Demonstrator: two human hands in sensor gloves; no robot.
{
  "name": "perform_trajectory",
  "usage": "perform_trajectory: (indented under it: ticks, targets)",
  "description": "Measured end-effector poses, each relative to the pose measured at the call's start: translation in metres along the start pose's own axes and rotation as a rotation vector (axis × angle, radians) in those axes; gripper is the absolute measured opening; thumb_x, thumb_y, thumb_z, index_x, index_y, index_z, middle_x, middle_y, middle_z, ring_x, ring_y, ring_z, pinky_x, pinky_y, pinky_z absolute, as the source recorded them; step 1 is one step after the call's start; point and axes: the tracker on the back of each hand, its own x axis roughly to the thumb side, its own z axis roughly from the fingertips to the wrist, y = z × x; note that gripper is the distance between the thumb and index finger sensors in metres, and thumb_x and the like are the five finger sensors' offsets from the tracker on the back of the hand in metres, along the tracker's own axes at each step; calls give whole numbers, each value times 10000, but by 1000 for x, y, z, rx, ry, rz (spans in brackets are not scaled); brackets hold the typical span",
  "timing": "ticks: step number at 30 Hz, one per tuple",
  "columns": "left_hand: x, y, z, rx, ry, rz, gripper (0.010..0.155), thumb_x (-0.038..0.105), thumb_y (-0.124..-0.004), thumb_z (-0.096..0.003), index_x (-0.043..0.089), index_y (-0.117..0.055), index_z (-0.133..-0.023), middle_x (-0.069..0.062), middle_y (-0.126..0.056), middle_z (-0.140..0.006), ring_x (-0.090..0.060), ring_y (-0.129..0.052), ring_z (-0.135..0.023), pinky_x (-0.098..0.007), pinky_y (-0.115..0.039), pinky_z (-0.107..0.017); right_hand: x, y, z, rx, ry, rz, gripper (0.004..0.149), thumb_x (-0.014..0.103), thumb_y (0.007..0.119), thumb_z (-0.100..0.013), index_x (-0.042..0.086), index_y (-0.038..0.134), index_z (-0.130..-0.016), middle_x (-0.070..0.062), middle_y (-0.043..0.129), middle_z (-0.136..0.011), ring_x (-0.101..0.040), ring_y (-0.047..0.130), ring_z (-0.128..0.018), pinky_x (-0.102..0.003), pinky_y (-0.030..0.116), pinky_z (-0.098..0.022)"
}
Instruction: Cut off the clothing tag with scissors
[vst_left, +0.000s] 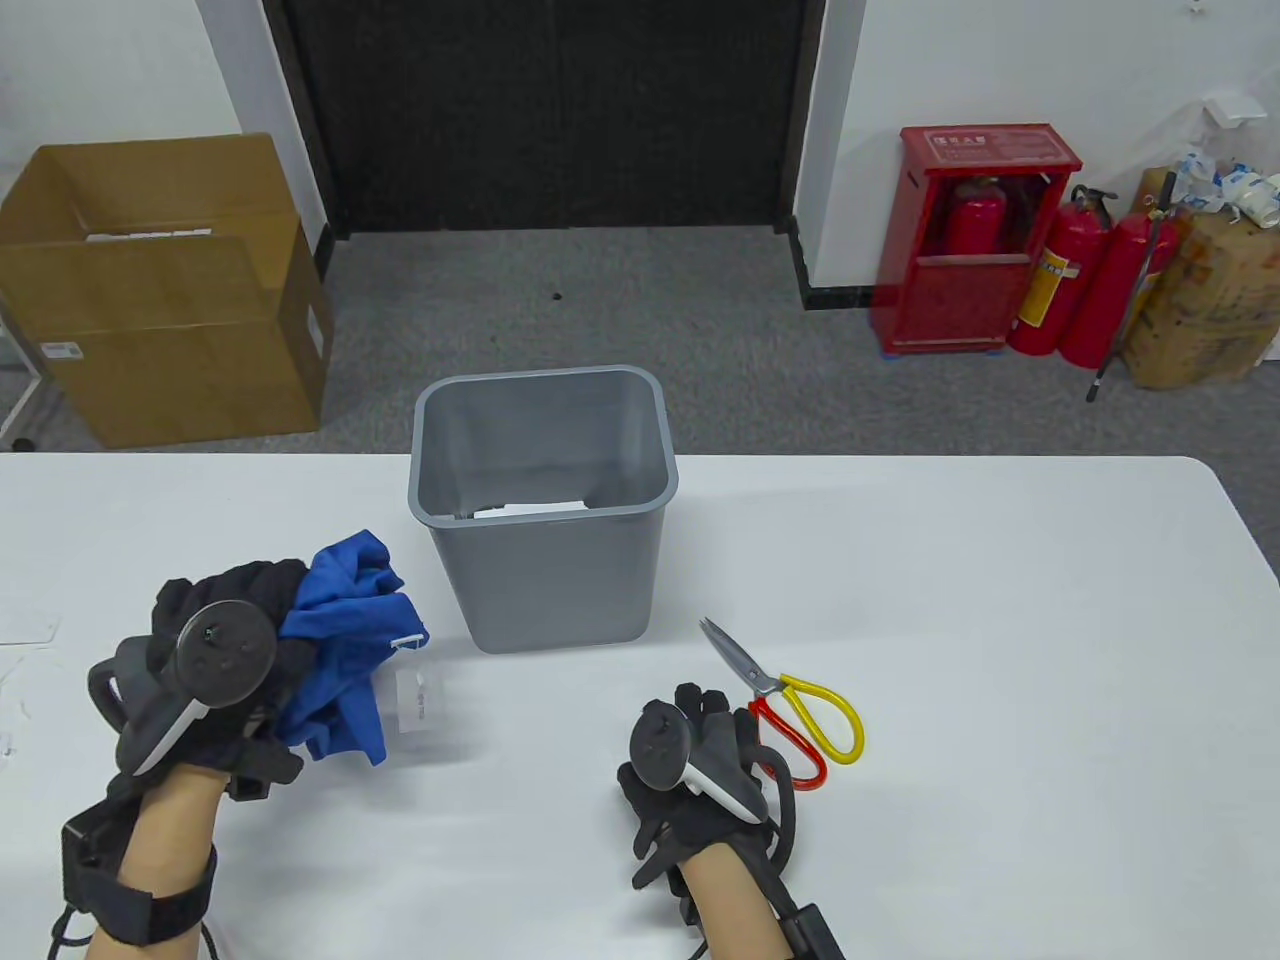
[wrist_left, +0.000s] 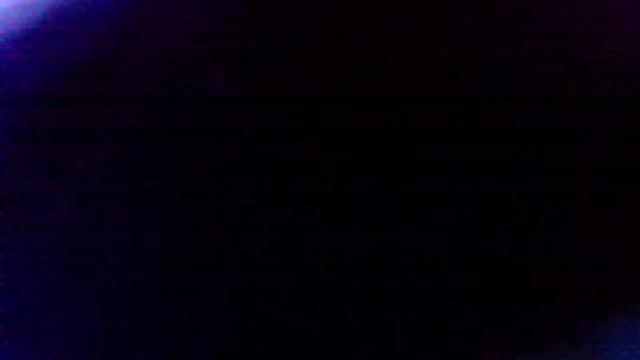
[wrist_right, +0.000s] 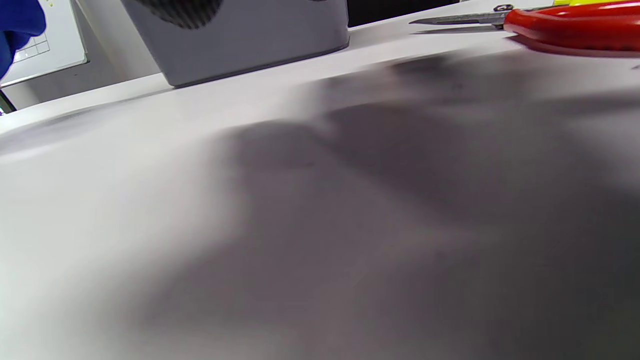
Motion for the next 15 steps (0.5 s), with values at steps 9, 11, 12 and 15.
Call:
perform_trajectory:
  ticks: [9, 11, 12, 15]
  targets:
    - [26, -28, 7, -53, -79, 58, 544, 491, -920, -511, 303, -752, -994, 38, -911, -990, -236, -990, -917, -628, -635, -768, -21, -12, -4, -114, 66, 45, 763, 526, 662, -466, 137, 337, -1037, -194, 321, -1103, -465, 458, -927, -626, 344, -628]
    - [30, -29, 8, -51, -89, 69, 548, 490, -914, -515, 302, -737, -999, 49, -915, -973, -222, -995, -895, -634, -626, -769, -30, -18, -5, -156, 77, 29, 742, 529, 687, -457, 134, 389, -1010, -175, 273, -1108, -462, 402, -944, -614, 367, -623]
    - [30, -28, 8, -53, -93, 81, 551, 492, -911, -518, 303, -730, -1003, 55, -915, -967, -215, -995, -887, -635, -622, -771, -38, -21, -6, -192, 90, 11, 731, 519, 704, -453, 134, 412, -1001, -170, 266, -1110, -468, 341, -963, -594, 391, -621]
    - [30, -23, 9, -38, -95, 101, 555, 492, -908, -522, 300, -720, -1007, 55, -909, -955, -212, -987, -873, -639, -612, -774, -59, -29, -7, -237, 155, -10, 713, 470, 736, -450, 142, 421, -999, -169, 263, -1108, -462, 341, -968, -597, 406, -623]
